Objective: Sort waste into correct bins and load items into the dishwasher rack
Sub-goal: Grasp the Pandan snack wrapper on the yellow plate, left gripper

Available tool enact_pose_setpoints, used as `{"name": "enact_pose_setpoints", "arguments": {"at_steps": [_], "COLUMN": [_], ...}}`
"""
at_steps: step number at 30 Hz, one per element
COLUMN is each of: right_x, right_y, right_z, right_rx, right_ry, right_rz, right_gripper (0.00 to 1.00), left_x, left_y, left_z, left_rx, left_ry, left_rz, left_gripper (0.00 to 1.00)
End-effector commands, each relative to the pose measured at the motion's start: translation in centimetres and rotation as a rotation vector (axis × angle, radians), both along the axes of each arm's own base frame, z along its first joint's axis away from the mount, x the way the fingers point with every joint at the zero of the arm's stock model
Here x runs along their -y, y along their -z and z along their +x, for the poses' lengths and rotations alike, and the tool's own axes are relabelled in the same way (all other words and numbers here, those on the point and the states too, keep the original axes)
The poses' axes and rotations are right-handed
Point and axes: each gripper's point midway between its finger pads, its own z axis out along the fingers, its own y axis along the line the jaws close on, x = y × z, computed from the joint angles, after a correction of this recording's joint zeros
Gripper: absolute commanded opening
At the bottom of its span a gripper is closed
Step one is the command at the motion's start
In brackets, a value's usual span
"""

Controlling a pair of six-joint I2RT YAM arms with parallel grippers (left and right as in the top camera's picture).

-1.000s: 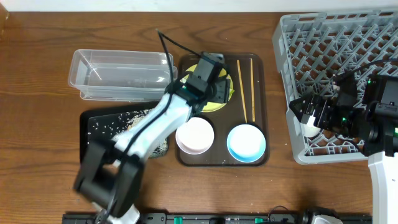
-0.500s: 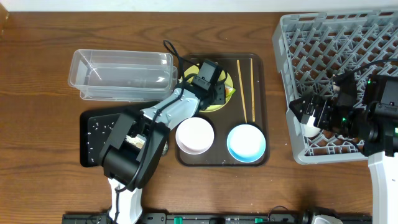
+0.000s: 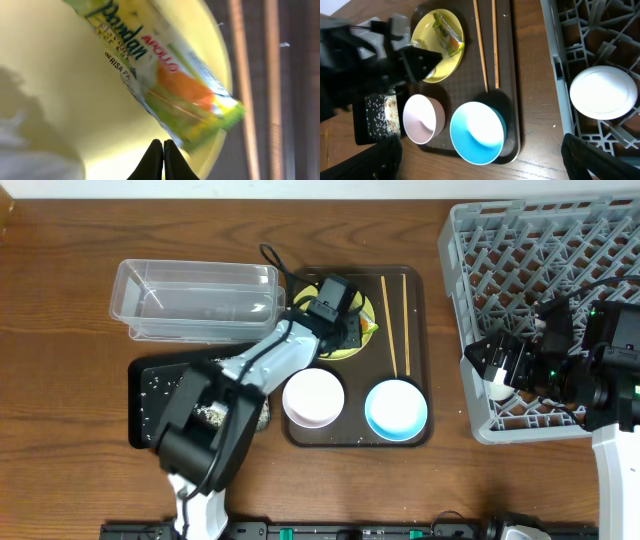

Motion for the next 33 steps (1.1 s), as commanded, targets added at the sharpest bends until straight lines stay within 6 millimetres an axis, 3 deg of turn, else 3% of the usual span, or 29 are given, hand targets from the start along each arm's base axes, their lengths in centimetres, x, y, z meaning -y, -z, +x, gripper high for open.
{"name": "enact_pose_setpoints", "arguments": {"at_steps": [1, 4, 5, 6, 9, 11, 16, 21, 23, 29, 33], "right_x": [0.2, 0.2, 0.2, 0.2, 0.2, 0.2, 0.2, 0.2, 0.2, 0.2, 0.2], "right_y": [-0.6, -0.6, -0.6, -0.6, -0.6, -0.6, -0.6, -0.6, -0.6, -0.6, -0.6], "right_z": [0.0, 0.0, 0.0, 0.0, 0.0, 0.0, 0.0, 0.0, 0.0, 0.0, 0.0], "right_rx": [0.019, 0.019, 0.019, 0.019, 0.019, 0.018, 0.017, 0.017, 0.017, 0.017, 0.016], "right_ry": [0.003, 0.003, 0.003, 0.003, 0.003, 0.003, 0.003, 0.002, 0.002, 0.003, 0.003], "right_rz": [-0.002, -0.002, -0.002, -0.002, -0.002, -0.002, -0.002, -0.002, -0.002, -0.002, -0.001], "right_gripper": [0.99, 0.99, 0.99, 0.99, 0.99, 0.99, 0.99, 0.99, 0.99, 0.99, 0.99], "left_x": [-0.4, -0.7, -0.6, -0.5, -0.3, 0.1, 1.7, 1.7, 1.7, 1.5, 1.4], "left_y": [-6.6, -7.7, -7.7, -7.3, -5.4, -3.8, -0.2, 2.1, 2.4, 3.0, 2.9], "left_z": [1.6, 1.6, 1.5, 1.5, 1.6, 1.7, 1.5, 1.1, 1.1, 1.0, 0.8], "left_rx": [0.144, 0.168, 0.166, 0.152, 0.090, 0.048, -0.066, -0.124, -0.130, -0.135, -0.124], "left_ry": [-0.016, -0.018, -0.021, -0.035, -0.110, -0.146, -0.187, -0.221, -0.220, -0.221, -0.181], "left_rz": [-0.020, -0.019, -0.021, -0.025, -0.053, -0.079, -0.158, -0.157, -0.155, -0.140, -0.117], "left_gripper": [0.06, 0.06, 0.17, 0.42, 0.52, 0.52, 0.52, 0.52, 0.45, 0.09, 0.06]}}
